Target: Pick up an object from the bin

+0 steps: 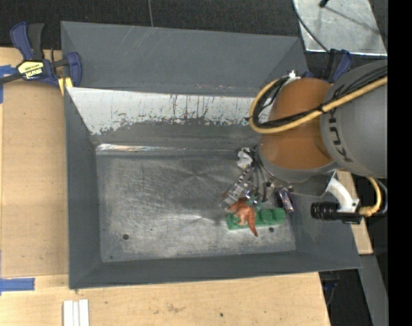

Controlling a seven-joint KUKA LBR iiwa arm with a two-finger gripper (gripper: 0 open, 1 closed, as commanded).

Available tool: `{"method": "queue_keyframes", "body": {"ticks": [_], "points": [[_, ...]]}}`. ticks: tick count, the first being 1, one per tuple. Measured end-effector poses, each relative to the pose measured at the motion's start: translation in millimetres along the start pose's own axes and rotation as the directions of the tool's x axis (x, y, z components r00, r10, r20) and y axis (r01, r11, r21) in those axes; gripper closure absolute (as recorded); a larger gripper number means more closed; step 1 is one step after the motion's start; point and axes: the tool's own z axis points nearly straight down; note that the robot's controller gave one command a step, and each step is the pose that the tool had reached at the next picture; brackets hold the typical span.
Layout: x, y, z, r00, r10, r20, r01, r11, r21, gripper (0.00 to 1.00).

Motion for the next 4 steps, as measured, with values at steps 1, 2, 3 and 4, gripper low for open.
{"method": "queue_keyframes", "body": {"ticks": [1,2,3,4], "points": [[1.5,-9,82,0.999,0.034,0.014,-0.034,0.999,-0.013,1.0],[1.5,-9,82,0.999,0.035,0.014,-0.034,0.999,-0.013,1.0],[10.0,1,65,0.999,0.053,0.004,-0.053,0.999,-0.004,1.0],[6.9,-4,12,0.997,0.072,-0.001,-0.072,0.997,0.001,1.0]]}}
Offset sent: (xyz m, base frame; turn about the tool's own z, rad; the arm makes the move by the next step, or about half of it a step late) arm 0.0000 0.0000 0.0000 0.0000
